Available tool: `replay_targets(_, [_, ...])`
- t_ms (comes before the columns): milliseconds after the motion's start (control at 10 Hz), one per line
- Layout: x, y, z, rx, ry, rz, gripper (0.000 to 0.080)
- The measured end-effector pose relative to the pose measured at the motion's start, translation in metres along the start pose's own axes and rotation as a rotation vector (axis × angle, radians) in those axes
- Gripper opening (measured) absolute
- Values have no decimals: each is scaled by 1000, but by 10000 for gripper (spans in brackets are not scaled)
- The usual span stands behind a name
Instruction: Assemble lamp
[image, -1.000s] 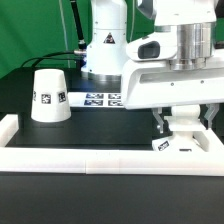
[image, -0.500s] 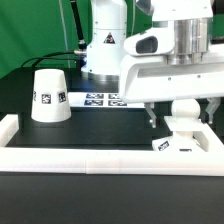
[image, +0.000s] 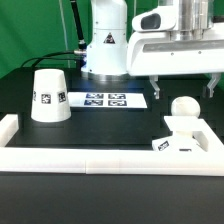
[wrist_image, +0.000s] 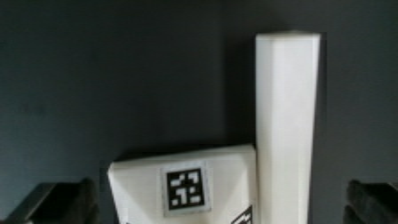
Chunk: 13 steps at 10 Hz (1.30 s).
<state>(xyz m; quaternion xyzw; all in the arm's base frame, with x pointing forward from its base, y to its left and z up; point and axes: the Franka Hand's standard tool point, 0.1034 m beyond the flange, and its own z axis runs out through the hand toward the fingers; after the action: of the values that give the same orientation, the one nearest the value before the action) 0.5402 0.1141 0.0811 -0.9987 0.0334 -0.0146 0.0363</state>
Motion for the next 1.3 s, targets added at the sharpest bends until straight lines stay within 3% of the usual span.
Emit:
replay_targets(300, [-1,-1,2,0,-2,6,699])
replay_targets(700, [-34,-19,17,-2,-14,14,699])
replay_targets(1100, [-37,-19,21,-5,-29,10,699])
replay_targets(1300, [-50,-17,21,-30,-188,20,699])
